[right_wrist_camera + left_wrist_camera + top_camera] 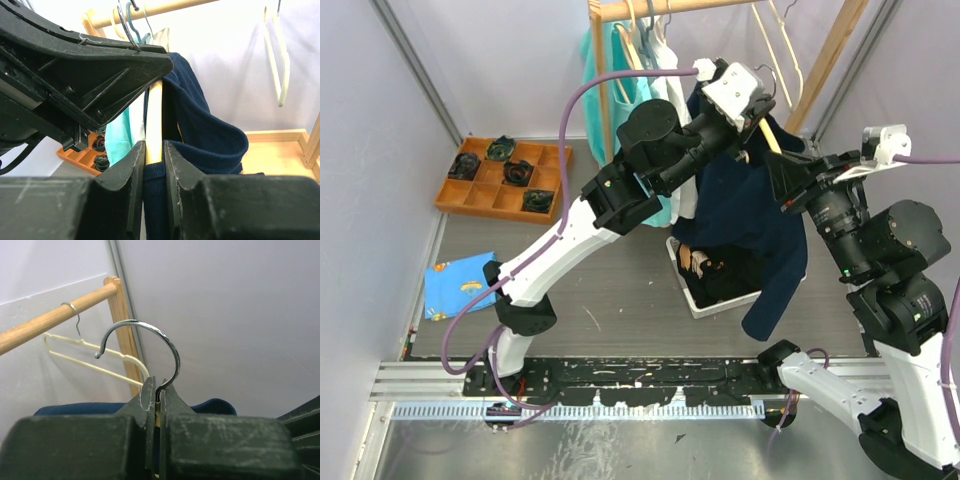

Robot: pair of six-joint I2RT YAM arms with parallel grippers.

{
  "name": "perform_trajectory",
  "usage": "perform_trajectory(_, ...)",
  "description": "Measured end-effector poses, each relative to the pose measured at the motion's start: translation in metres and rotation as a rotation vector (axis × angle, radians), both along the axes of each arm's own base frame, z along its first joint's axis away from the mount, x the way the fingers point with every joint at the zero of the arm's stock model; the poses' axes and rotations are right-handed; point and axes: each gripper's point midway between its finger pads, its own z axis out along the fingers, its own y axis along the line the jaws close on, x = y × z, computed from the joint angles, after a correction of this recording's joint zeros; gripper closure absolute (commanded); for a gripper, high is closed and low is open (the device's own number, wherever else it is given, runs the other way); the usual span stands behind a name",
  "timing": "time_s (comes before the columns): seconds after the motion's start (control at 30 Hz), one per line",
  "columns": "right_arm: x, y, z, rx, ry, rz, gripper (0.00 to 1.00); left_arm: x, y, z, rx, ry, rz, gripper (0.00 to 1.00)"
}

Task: Remove the t-shirt from the hanger

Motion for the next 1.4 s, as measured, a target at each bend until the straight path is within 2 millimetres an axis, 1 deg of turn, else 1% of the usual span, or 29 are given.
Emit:
perform_trajectory(0.07,-0.002,-0.002,0.004,-0.013,-0.022,-0.004,0.99,-0.003,-0.001,0.004,-0.017,-0.006,-0.021,0.42)
perform_trajectory(0.1,-0.003,-0.003,0.006,-0.02,-0.034,-0.006,0.99,-0.005,-0.002,0.008,-0.033,-0.004,-0.033,0.27)
perform_trajectory(0.13,-0.003,-0.004,0.011,-0.027,-0.057,-0.014,0.99,-0.007,-0.001,0.011,-0.044,-0.007,-0.041,0.2)
perform_trajectory(0.17,-0.004,-0.006,0.014,-0.029,-0.072,-0.019,0.99,-0.008,-0.001,0.014,-0.056,-0.012,-0.046,0.16)
perform_trajectory(0.2,-0.004,-0.008,0.019,-0.037,-0.095,-0.03,0.99,-0.009,0.0,0.019,-0.074,-0.008,-0.053,0.14)
perform_trajectory(0.33,-0.01,-0.015,0.038,-0.059,-0.15,-0.052,0.99,-0.014,0.006,0.034,-0.129,-0.021,-0.065,0.13)
perform_trajectory(0.37,-0.011,-0.016,0.043,-0.065,-0.162,-0.056,0.99,-0.015,0.008,0.038,-0.139,-0.025,-0.067,0.1)
perform_trajectory(0.4,-0.012,-0.017,0.047,-0.07,-0.175,-0.059,0.99,-0.017,0.011,0.042,-0.145,-0.029,-0.069,0.1)
perform_trajectory(0.6,-0.022,-0.026,0.075,-0.067,-0.251,-0.083,0.99,-0.023,0.025,0.054,-0.158,-0.042,-0.065,0.09)
perform_trajectory(0.8,-0.039,-0.037,0.104,-0.044,-0.342,-0.105,0.99,-0.027,0.036,0.057,-0.148,-0.045,-0.058,0.09)
perform_trajectory(1.07,-0.054,-0.045,0.129,-0.005,-0.428,-0.117,0.99,-0.024,0.049,0.056,-0.133,-0.043,-0.011,0.09)
perform_trajectory(1.4,-0.072,-0.057,0.165,0.03,-0.541,-0.143,0.99,-0.017,0.057,0.056,-0.134,-0.038,0.046,0.09)
